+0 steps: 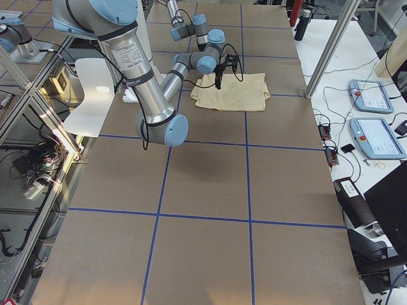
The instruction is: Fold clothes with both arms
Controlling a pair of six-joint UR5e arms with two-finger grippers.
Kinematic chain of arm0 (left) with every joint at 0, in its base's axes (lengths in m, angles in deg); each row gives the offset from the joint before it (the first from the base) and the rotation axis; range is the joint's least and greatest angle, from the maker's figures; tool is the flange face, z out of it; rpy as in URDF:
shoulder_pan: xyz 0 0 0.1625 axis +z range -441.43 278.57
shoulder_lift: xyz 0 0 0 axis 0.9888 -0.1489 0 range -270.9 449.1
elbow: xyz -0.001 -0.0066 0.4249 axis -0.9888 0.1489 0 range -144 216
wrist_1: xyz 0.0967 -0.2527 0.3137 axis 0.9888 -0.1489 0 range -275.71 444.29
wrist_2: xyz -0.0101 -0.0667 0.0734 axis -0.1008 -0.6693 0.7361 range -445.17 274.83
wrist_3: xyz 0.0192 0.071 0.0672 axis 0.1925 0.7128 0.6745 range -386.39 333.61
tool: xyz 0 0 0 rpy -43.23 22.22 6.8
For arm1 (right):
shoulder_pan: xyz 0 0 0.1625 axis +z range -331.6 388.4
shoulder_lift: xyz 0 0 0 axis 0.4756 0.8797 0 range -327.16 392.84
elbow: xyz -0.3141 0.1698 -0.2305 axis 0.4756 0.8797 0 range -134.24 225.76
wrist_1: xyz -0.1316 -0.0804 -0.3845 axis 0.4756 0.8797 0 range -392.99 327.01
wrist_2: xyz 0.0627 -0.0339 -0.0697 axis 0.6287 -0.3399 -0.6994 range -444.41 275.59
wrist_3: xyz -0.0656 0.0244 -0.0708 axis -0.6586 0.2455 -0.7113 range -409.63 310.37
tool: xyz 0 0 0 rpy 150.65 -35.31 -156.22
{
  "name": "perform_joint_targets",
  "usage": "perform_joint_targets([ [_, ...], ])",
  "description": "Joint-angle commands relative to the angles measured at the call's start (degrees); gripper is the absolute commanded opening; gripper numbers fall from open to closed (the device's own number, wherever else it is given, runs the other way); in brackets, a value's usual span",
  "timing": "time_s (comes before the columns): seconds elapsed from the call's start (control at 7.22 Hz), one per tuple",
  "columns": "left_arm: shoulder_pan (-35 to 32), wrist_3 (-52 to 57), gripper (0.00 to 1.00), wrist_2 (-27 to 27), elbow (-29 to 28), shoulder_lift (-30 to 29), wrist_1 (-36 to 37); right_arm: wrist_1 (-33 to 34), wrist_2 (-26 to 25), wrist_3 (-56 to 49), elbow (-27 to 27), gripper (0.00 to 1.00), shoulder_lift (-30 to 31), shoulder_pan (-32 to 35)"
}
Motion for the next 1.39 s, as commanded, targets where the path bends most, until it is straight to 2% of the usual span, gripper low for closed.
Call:
perform_joint_targets([
  [0.0,1.2,0.0,1.0,0.0,-0.9,-0.1,0.2,0.0,0.0,0.0,0.0,1.0,0.0,0.0],
  [0.28,1.9,0.0,0.98,0.0,-3.8,-2.2,0.2,0.0,0.0,0.0,0.0,1.0,0.1,0.0],
  [0.42,1.9,0.0,0.84,-0.2,-4.0,-2.6,0.2,0.0,0.1,0.0,0.0,1.0,0.1,0.0],
  [0.55,1.8,0.0,0.39,-0.4,-3.4,-2.5,0.2,0.0,0.1,0.1,0.0,1.0,0.1,0.0],
  [0.69,1.5,0.1,0.0,-0.8,-2.8,-2.4,0.3,0.0,0.1,0.0,0.0,1.0,0.0,0.0],
  [0.97,1.1,0.6,0.0,-3.3,-1.0,-1.7,0.3,0.0,0.0,0.1,0.0,1.0,0.1,0.0],
  [1.25,1.2,0.6,0.0,-3.3,-1.0,-1.7,0.5,0.0,-0.1,0.2,0.0,1.0,0.3,-0.9],
])
